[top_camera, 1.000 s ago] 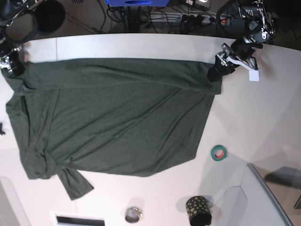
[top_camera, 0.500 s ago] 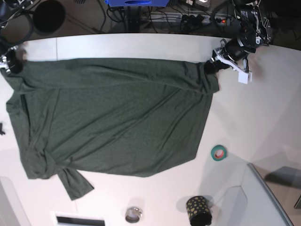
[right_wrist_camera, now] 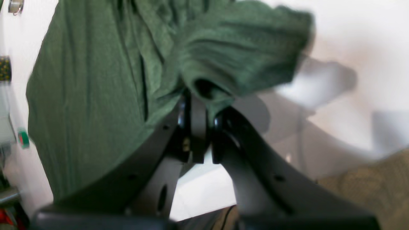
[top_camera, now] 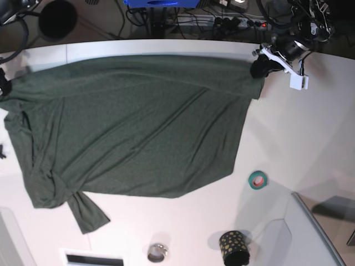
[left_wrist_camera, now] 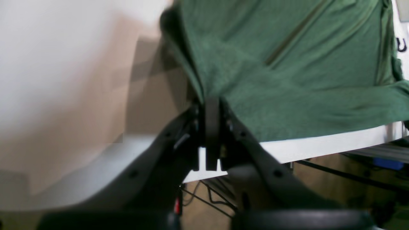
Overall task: Layout the t-shirt on the table in an organized manner, then fold the t-shirt properly
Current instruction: 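Lift the grasped shirt edge with the left gripper and pull it taut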
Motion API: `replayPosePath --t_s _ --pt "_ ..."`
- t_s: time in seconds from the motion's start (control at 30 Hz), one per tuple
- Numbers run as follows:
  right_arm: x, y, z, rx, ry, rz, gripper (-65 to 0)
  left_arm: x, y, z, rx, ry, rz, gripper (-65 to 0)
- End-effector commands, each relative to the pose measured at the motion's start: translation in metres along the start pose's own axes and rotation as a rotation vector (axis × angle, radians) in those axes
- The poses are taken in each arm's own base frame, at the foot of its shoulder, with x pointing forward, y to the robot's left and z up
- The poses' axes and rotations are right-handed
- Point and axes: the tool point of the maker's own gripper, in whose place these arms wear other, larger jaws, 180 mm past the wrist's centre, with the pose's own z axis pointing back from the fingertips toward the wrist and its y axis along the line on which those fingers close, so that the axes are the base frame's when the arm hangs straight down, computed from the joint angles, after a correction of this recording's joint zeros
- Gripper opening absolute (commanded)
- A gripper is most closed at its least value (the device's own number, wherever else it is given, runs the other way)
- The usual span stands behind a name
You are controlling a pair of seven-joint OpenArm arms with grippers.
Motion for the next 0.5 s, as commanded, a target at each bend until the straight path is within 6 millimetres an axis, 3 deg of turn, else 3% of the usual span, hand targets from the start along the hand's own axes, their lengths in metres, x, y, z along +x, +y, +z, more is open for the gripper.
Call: replayPosePath --t_s 0.0,0.1,0.17,0.27,0.37,0.47 --pt "0.023 0.003 0.009 -0.001 -0.069 0.02 -64.4 0.009 0.0 0.006 -0.003 -0.032 -0.017 -65.0" --pt "0.021 0.009 0.007 -0.003 -0.069 0.013 -64.2 0.008 0.002 0.006 0.001 -0.029 -0.017 -65.0" --pt "0.024 0.024 -0.001 0.025 -0.065 0.042 -64.2 0.011 0.001 0.003 -0.003 -0.034 -0.016 -65.0" --pt "0.035 0.042 -0.014 0.051 -0.077 0.055 -64.2 0.034 -0.002 -0.008 -0.02 -0.079 -0.02 -65.0" --pt "0.054 0.049 -0.028 0.045 -0.101 -0.001 -64.2 0.058 0.008 -0.021 0.001 -0.113 0.02 -65.0" --pt "0.083 0.069 -0.043 0.08 -0.128 -0.014 -64.2 0.089 -0.002 -0.041 -0.044 -0.13 -0.016 -65.0"
